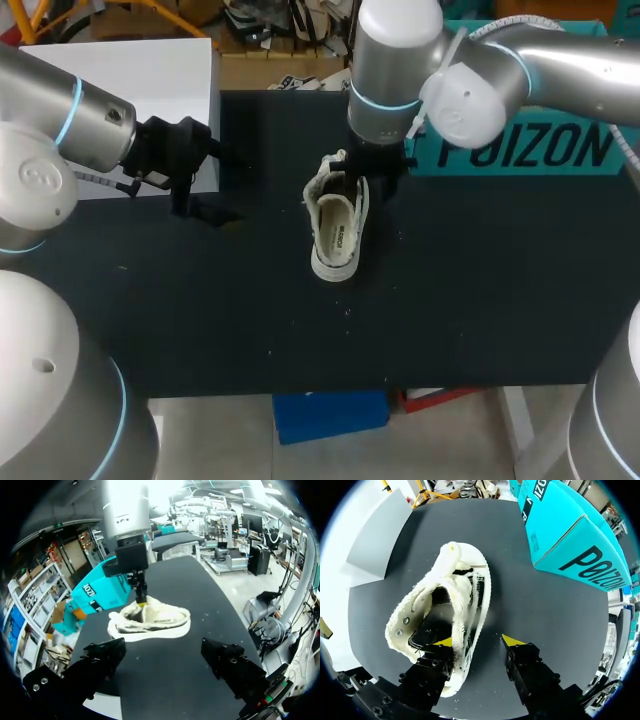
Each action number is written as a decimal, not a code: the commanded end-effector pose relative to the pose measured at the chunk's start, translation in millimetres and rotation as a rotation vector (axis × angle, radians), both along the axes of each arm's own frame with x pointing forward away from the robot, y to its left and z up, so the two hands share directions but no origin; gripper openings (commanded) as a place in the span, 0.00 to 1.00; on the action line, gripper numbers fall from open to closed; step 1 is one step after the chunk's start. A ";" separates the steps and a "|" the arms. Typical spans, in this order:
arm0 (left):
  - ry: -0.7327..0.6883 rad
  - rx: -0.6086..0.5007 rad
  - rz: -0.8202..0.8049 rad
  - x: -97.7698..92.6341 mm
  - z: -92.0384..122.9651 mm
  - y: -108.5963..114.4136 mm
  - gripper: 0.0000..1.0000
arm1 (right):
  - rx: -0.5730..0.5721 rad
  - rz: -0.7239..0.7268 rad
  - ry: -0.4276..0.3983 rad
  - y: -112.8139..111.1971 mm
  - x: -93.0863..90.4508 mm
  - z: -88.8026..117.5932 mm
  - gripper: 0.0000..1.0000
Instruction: Take the shoe out of the shoebox, open the shoe tongue, remove and reinsert the insole, then place the shoe into the shoebox
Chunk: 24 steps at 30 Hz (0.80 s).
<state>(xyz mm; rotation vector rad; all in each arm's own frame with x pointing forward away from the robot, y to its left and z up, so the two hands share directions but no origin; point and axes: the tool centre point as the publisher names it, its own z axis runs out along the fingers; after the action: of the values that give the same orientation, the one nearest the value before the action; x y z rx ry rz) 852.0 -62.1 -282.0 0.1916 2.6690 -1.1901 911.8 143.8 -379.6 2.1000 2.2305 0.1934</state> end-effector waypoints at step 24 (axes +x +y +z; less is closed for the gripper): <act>0.000 0.004 0.002 -0.6 0.4 0.0 1.00 | -0.003 0.029 0.053 4.7 -2.1 3.9 0.00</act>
<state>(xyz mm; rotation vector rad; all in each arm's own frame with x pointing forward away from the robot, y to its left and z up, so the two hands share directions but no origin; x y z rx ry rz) 851.9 -62.1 -282.0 0.1917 2.6690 -1.1901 912.1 151.0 -391.6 2.0988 2.2943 0.1420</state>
